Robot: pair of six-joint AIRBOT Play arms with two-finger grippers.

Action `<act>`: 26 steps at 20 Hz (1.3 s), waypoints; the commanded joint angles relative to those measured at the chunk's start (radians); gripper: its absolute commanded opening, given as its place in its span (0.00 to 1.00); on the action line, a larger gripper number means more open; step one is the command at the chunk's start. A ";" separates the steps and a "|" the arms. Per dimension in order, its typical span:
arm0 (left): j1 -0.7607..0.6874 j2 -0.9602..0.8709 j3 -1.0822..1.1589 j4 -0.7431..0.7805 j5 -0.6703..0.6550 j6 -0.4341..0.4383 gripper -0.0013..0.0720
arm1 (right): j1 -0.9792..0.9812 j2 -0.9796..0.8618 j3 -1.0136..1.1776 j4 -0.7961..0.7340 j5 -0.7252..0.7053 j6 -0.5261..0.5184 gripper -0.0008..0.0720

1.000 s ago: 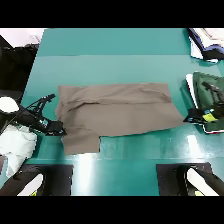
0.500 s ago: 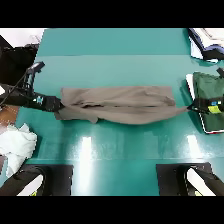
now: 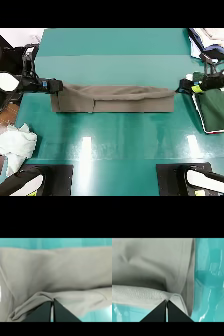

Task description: Fold the shirts.

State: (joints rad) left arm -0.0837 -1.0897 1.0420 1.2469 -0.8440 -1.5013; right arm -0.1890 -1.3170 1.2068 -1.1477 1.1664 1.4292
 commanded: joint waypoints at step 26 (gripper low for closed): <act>0.003 -0.152 0.114 -0.035 -0.100 -0.066 0.07 | -0.189 -0.393 -0.003 0.416 0.113 -0.287 0.83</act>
State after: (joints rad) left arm -0.0814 -1.2411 1.1549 1.2152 -0.9192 -1.5692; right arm -0.3920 -1.6779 1.2129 -0.7719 1.2758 1.1622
